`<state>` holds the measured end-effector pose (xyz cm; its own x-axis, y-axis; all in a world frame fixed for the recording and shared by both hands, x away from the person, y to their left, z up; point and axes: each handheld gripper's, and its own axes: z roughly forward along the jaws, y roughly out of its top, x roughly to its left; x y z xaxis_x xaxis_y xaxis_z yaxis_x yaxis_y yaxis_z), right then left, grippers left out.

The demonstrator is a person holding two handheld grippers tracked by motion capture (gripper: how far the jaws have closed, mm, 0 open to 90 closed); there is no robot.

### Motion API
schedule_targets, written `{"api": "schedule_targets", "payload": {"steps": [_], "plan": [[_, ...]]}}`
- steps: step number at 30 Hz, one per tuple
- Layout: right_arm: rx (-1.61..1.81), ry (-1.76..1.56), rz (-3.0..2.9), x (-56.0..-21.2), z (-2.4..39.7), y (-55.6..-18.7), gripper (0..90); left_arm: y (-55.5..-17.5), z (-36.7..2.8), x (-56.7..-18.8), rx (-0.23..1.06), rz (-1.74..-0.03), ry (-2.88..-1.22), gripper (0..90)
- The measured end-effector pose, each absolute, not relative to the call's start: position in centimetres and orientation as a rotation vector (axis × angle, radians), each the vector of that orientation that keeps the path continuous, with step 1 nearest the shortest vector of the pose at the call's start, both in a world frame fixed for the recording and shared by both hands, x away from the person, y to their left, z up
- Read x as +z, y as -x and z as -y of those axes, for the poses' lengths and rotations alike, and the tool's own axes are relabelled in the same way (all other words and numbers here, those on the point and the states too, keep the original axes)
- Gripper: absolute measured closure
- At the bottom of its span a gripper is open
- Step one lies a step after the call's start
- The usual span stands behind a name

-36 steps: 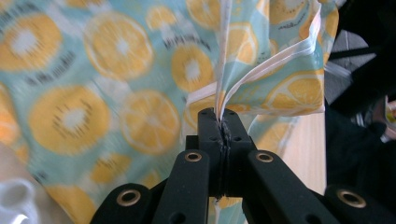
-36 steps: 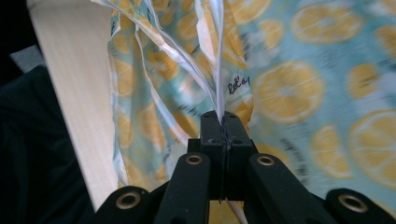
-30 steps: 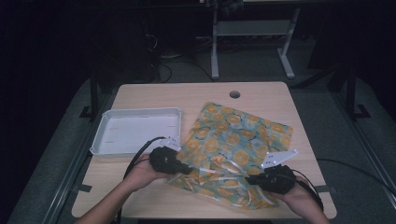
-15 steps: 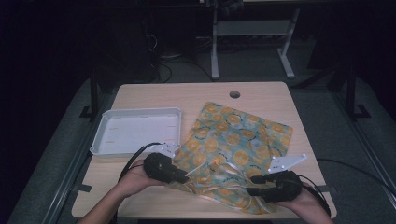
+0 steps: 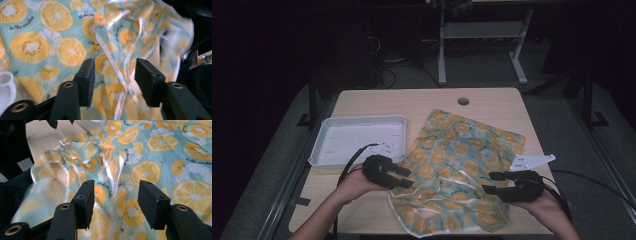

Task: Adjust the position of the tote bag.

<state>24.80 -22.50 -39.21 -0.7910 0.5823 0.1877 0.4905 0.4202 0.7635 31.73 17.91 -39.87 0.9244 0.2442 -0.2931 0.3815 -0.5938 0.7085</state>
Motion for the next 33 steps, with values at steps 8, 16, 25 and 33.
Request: {"api": "schedule_targets", "payload": {"steps": [8,16,25,33], "plan": [[1.267,-0.986,-2.597,-40.4,21.5,-25.2,46.7,-32.1,-15.2,-41.3,-0.224,-0.443,-2.274,41.4],[1.244,-0.999,-2.641,-41.7,21.3,-24.5,46.7,-31.1,-13.8,-43.2,-0.249,-0.398,-2.328,41.0],[1.240,-0.985,-2.667,-42.0,20.8,-24.2,46.7,-31.3,-13.7,-43.1,-0.267,-0.395,-2.331,89.2],[1.233,-0.973,-2.686,-42.1,20.4,-23.7,45.8,-33.4,-13.8,-41.3,-0.192,-0.451,-2.241,89.6]]}}
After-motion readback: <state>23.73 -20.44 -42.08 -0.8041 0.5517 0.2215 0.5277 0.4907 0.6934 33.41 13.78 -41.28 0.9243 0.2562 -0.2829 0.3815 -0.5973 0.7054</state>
